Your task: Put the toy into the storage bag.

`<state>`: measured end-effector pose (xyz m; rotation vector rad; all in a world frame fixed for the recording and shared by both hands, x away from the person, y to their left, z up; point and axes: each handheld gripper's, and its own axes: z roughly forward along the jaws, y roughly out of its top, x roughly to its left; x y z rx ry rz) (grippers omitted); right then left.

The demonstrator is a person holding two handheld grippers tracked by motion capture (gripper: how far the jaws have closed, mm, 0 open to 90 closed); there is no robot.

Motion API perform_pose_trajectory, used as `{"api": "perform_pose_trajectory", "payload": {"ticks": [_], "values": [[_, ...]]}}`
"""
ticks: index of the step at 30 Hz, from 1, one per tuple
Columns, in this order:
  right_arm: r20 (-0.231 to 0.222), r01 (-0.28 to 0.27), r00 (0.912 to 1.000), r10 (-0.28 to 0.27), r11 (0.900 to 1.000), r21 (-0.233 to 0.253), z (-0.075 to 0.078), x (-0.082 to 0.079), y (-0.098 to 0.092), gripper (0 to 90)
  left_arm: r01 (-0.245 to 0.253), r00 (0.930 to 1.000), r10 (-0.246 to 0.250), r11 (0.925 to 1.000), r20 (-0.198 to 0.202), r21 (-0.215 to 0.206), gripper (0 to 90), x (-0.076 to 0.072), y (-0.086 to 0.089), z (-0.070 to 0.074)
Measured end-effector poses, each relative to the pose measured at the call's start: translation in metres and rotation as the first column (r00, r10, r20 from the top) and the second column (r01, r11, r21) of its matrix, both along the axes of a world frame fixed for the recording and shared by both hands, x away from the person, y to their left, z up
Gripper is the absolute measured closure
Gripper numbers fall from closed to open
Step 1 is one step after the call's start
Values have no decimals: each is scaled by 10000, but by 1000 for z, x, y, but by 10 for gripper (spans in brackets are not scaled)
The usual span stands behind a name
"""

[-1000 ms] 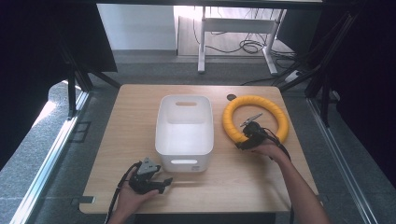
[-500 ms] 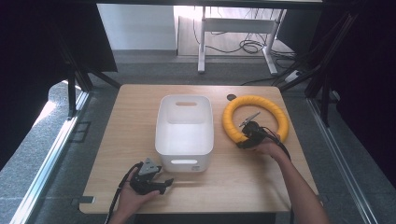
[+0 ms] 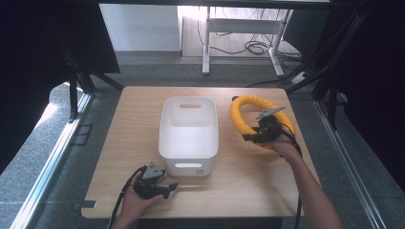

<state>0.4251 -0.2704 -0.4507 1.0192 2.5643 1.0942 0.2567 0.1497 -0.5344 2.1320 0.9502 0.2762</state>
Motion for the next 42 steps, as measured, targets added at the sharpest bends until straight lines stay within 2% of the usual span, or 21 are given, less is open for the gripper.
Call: {"api": "perform_pose_trajectory", "payload": {"ticks": [3, 6, 12, 17, 28, 42], "values": [[119, 1, 9999, -14, 9947, 1029, 13, -7, -11, 512, -15, 10000, 15, 10000, -9, -22, 290, 0, 0, 0], [200, 4, 9998, -42, 9822, 1880, 23, -14, -20, 512, -28, 10000, 28, 10000, -21, 4, 290, 0, 0, -1], [447, -55, 9990, -71, 9608, 2771, 35, -23, -29, 514, -41, 10000, 41, 10000, -29, 29, 290, 1, 0, -1], [682, -74, 9976, -143, 9511, 3089, 40, -30, -33, 514, -30, 10000, 31, 10000, -29, 35, 290, 1, 0, -1], [1069, -253, 9940, -212, 9093, 4153, 49, -45, -40, 516, -41, 10000, 41, 10000, -35, 46, 290, 1, 0, -1], [1481, -525, 9889, -141, 8986, 4357, 58, -59, -39, 516, -39, 10000, 40, 10000, -37, 87, 290, 1, 0, -2]]}}
